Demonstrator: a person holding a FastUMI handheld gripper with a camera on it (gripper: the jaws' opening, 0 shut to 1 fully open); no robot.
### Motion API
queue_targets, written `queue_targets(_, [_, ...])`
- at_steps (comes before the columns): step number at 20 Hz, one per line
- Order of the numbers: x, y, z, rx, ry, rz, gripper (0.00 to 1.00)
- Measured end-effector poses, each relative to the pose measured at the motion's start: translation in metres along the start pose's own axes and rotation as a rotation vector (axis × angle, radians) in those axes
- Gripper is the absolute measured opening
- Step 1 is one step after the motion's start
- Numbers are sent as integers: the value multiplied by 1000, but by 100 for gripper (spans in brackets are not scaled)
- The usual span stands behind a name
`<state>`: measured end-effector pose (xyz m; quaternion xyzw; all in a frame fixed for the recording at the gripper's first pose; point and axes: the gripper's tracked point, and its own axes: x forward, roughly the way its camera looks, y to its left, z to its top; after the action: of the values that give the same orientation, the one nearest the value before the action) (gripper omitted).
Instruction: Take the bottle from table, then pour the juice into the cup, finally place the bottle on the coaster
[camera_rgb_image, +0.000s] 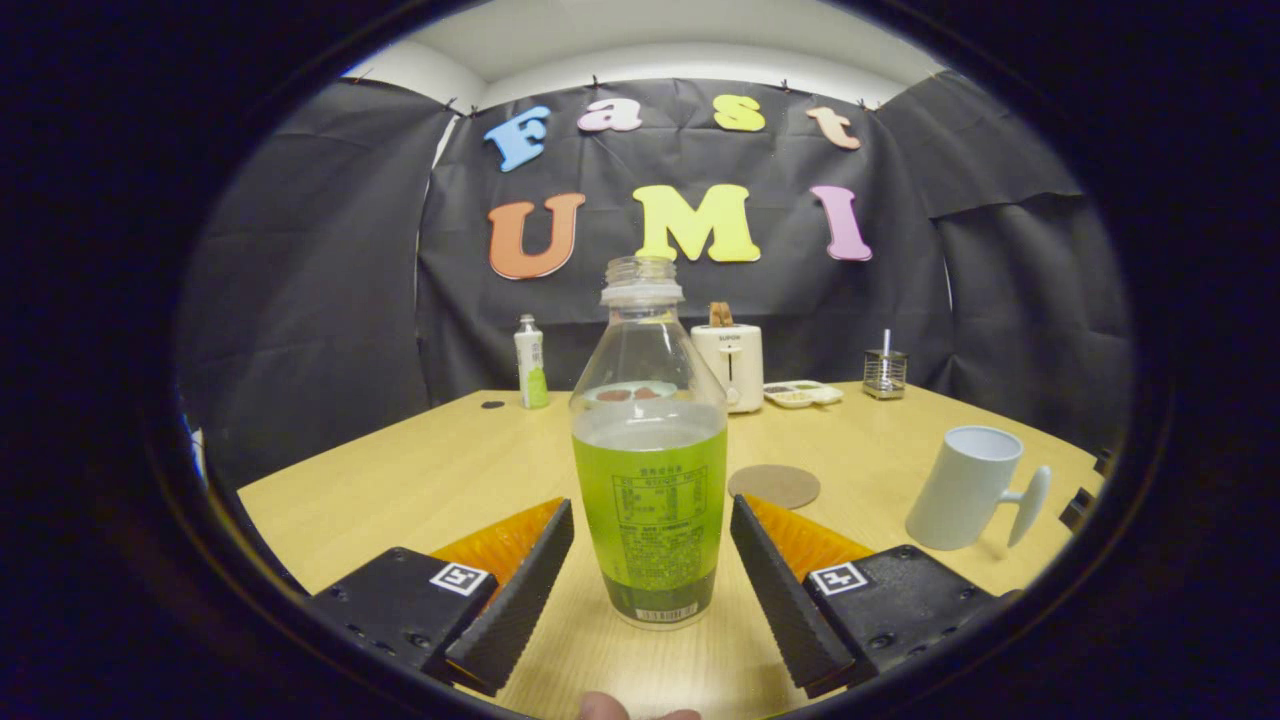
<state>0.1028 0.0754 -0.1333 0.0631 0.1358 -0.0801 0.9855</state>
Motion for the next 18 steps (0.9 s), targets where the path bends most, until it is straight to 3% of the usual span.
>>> queue_targets(1, [1, -3, 0, 4, 10, -8, 100])
queue_targets(6, [2, -4, 1, 49, 36, 21, 82])
queue_targets(8, [-1, -1, 4, 93, 40, 60, 80])
queue_targets(12, [-13, -21, 9, 142, 43, 30, 78])
queue_targets(18, [-29, -43, 43, 330, -40, 69, 77])
